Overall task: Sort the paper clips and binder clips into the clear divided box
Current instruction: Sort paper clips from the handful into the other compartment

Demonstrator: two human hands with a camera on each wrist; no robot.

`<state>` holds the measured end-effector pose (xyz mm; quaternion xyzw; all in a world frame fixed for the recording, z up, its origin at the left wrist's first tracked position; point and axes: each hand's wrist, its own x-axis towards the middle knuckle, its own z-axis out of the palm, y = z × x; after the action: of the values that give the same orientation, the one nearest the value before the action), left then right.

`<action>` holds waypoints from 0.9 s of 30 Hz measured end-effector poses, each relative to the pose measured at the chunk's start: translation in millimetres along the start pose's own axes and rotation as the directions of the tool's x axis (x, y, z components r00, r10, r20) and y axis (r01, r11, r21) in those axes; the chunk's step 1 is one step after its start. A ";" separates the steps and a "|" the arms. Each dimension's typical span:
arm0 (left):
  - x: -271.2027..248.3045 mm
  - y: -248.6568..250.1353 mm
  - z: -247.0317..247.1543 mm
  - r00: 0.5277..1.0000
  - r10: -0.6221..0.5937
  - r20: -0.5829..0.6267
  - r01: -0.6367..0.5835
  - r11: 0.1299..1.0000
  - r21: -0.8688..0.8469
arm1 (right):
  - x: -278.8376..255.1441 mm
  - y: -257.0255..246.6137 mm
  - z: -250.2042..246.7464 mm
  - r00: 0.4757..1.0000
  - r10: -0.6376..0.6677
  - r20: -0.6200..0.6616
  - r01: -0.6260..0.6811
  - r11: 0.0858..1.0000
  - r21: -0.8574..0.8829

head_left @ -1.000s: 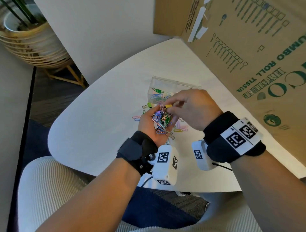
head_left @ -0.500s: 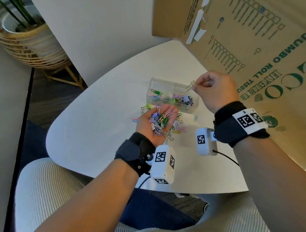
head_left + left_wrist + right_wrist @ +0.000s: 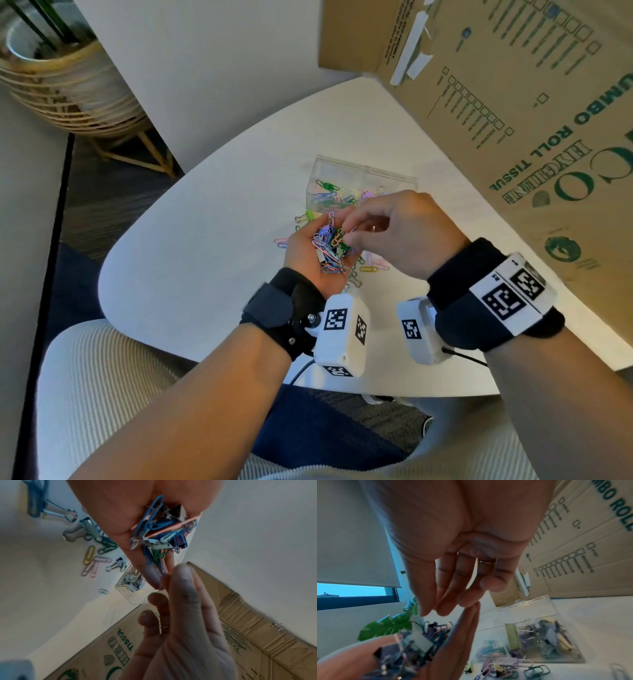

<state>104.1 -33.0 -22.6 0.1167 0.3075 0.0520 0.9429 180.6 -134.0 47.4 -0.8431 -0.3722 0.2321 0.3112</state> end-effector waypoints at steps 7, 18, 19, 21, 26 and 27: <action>-3.8 6.4 8.5 1.000 0.017 -0.018 -0.017 0.999 0.034 | -3.0 -11.1 3.9 0.985 -0.005 0.175 0.046 0.972 -0.231; -1.5 3.2 6.2 0.999 0.044 0.030 -0.042 0.997 -0.061 | -3.6 5.1 -5.8 0.999 0.022 -0.050 -0.002 0.929 0.371; -0.9 2.7 5.6 0.999 0.044 0.021 -0.042 0.996 -0.085 | -2.7 7.3 -9.4 0.995 0.043 -0.094 0.003 0.898 0.441; 0.3 1.8 2.7 0.999 0.041 0.001 -0.040 0.990 -0.136 | 0.6 15.2 -15.2 0.971 0.110 -0.211 0.009 0.868 0.497; 1.0 -1.9 -0.4 1.000 0.013 -0.009 -0.014 0.992 -0.122 | 14.6 40.9 -22.6 0.884 0.277 -0.376 -0.096 0.896 0.435; 0.8 -2.5 0.1 1.000 0.003 -0.009 -0.004 0.993 -0.120 | 17.7 43.2 -23.9 0.874 0.286 -0.393 -0.108 0.903 0.417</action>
<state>104.9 -35.3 -23.6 0.0601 0.3076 0.0723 0.9469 227.3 -151.6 31.1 -0.8306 -0.1489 0.1320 0.5201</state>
